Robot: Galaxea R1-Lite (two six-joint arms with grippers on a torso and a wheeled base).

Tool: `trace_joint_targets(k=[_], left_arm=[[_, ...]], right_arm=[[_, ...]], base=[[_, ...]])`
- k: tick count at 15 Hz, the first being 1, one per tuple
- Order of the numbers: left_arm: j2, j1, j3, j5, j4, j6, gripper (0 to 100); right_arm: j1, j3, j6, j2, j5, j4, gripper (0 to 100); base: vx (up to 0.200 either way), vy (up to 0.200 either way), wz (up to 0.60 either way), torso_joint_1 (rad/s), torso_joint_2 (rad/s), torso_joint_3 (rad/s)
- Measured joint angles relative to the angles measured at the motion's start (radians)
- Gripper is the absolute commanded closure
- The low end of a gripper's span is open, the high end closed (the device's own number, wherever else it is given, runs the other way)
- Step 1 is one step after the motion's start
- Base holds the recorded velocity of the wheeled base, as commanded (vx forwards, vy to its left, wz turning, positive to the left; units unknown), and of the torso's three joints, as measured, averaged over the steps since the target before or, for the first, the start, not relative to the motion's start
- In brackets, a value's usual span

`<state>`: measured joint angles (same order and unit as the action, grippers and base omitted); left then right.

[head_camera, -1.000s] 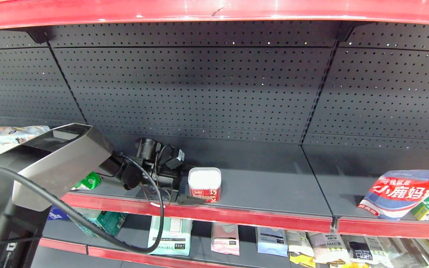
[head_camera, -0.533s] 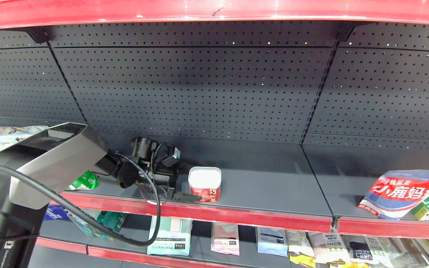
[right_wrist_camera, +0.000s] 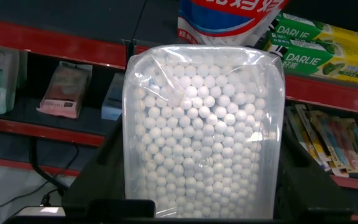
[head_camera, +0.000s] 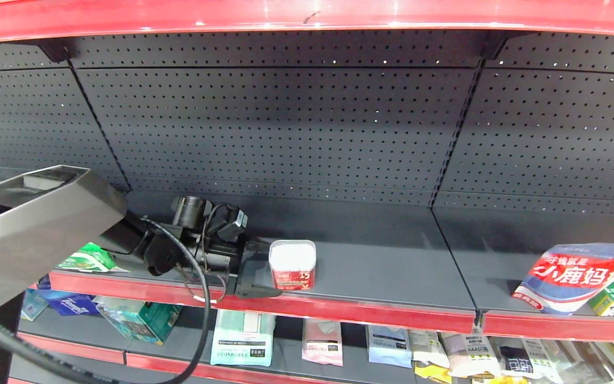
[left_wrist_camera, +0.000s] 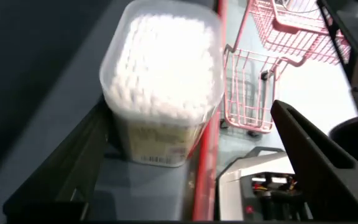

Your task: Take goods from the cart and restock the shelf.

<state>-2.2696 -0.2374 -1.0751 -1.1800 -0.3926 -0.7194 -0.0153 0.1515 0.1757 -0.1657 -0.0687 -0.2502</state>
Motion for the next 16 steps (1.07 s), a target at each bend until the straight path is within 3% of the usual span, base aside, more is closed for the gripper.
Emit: trace_joint_targets(k=[2, 3, 5, 6, 9, 12, 16], left_arm=[[0.072, 0.004, 0.046, -0.001, 0.000, 0.037, 0], [0.111, 0.007, 0.061, -0.001, -0.001, 0.073, 0], [0.200, 0.008, 0.085, 0.007, -0.013, 0.183, 0], [0.220, 0.010, 0.085, 0.020, -0.036, 0.194, 0], [0.239, 0.036, 0.101, 0.081, -0.143, 0.203, 0], [0.234, 0.029, 0.126, 0.197, -0.186, 0.181, 0], [0.228, 0.005, 0.213, 0.188, -0.224, 0.159, 0]], right_arm=[[0.002, 0.000, -0.001, -0.001, 0.001, 0.000, 100], [0.003, 0.000, -0.001, -0.001, 0.001, 0.000, 100], [0.007, 0.000, -0.001, -0.002, 0.005, 0.000, 100], [0.008, 0.000, 0.000, -0.002, 0.008, 0.000, 100], [0.008, 0.000, -0.001, 0.004, 0.009, 0.000, 100], [0.006, 0.000, -0.011, 0.013, 0.009, 0.000, 100], [0.007, 0.000, -0.015, 0.018, 0.009, 0.000, 100]], base=[[0.000, 0.000, 0.00, 0.000, 0.00, 0.000], [0.000, 0.000, 0.00, 0.000, 0.00, 0.000], [0.000, 0.000, 0.00, 0.000, 0.00, 0.000], [0.000, 0.000, 0.00, 0.000, 0.00, 0.000], [0.000, 0.000, 0.00, 0.000, 0.00, 0.000], [0.000, 0.000, 0.00, 0.000, 0.00, 0.000], [0.000, 0.000, 0.00, 0.000, 0.00, 0.000]])
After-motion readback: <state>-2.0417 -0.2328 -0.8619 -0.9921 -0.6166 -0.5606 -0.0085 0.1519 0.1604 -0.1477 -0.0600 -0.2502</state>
